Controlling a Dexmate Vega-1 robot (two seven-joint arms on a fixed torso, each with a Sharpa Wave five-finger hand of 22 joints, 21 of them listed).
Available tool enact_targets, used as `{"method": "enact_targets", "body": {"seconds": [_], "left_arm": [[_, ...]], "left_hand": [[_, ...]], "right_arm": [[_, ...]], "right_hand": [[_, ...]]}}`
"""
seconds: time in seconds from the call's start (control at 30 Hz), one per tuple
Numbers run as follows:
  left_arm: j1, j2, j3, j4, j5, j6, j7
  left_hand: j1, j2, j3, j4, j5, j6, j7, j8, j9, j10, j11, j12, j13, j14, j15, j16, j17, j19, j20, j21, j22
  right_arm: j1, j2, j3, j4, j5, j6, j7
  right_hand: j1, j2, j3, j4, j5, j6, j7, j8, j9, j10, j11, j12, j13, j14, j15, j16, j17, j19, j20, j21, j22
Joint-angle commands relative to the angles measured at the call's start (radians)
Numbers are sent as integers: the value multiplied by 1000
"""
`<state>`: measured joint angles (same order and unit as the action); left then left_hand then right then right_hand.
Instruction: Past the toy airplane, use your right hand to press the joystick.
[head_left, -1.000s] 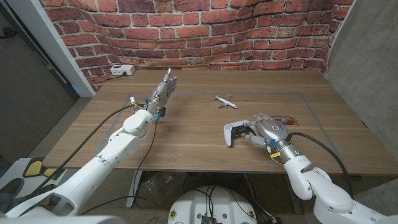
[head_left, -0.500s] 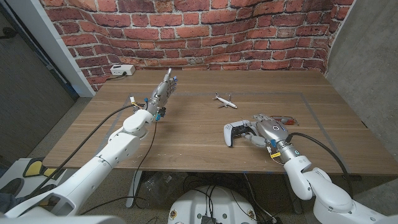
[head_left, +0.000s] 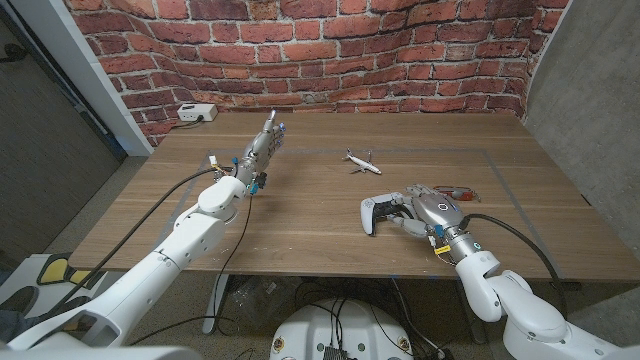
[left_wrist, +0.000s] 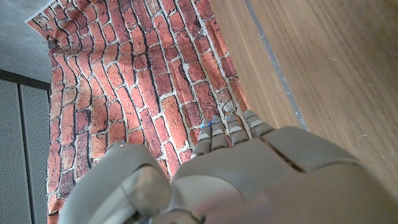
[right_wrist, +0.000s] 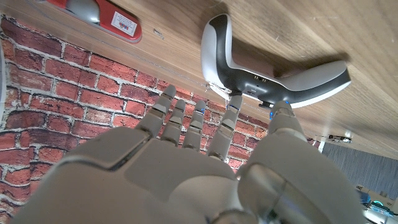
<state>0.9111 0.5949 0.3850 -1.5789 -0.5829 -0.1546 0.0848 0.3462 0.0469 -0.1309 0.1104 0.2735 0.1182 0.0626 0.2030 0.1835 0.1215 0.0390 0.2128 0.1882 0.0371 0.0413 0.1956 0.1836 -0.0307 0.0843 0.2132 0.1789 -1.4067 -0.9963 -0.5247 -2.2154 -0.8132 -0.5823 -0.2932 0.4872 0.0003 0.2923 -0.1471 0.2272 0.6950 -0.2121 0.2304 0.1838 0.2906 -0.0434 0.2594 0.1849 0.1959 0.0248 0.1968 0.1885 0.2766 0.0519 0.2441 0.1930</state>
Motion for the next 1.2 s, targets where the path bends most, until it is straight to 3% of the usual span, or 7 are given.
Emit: {"method": "enact_targets", "body": {"seconds": [0.03, 0.63, 1.2], "left_arm": [[-3, -1, 2, 4, 2, -2, -3], [-14, -12, 2, 27, 1, -20, -10], [-37, -17, 9, 43, 5, -14, -20]], "left_hand": [[-2, 3, -8, -3, -1, -1, -5, -2, 4, 3, -5, -5, 2, 5, -3, -5, 2, -1, 10, -5, 4], [0, 4, -11, -2, -3, 1, -6, -2, 5, 5, -5, -5, 3, 6, -4, -5, 2, -2, 12, -6, 4], [2, 6, -14, -2, -4, 2, -7, -2, 5, 5, -5, -6, 3, 7, -4, -5, 2, -2, 12, -6, 5]], "right_arm": [[2, -6, -1, 0, 15, -6, 2], [9, -20, 10, -24, -7, -13, -13], [18, -6, 10, -21, -34, -13, -18]], "right_hand": [[3, -4, 2, 3, 0, 7, 4, 2, 2, 12, 0, 4, 3, 9, -3, 9, 4, 13, 4, 7, 4], [0, -5, 2, 6, -3, -35, -5, -20, 2, 12, 1, -1, 3, 12, -3, 5, 5, 14, 7, 6, 4], [-2, -6, 2, 8, -4, -71, -6, -35, 3, 21, -4, -1, 3, 16, -3, 4, 5, 12, 6, 4, 5]]}}
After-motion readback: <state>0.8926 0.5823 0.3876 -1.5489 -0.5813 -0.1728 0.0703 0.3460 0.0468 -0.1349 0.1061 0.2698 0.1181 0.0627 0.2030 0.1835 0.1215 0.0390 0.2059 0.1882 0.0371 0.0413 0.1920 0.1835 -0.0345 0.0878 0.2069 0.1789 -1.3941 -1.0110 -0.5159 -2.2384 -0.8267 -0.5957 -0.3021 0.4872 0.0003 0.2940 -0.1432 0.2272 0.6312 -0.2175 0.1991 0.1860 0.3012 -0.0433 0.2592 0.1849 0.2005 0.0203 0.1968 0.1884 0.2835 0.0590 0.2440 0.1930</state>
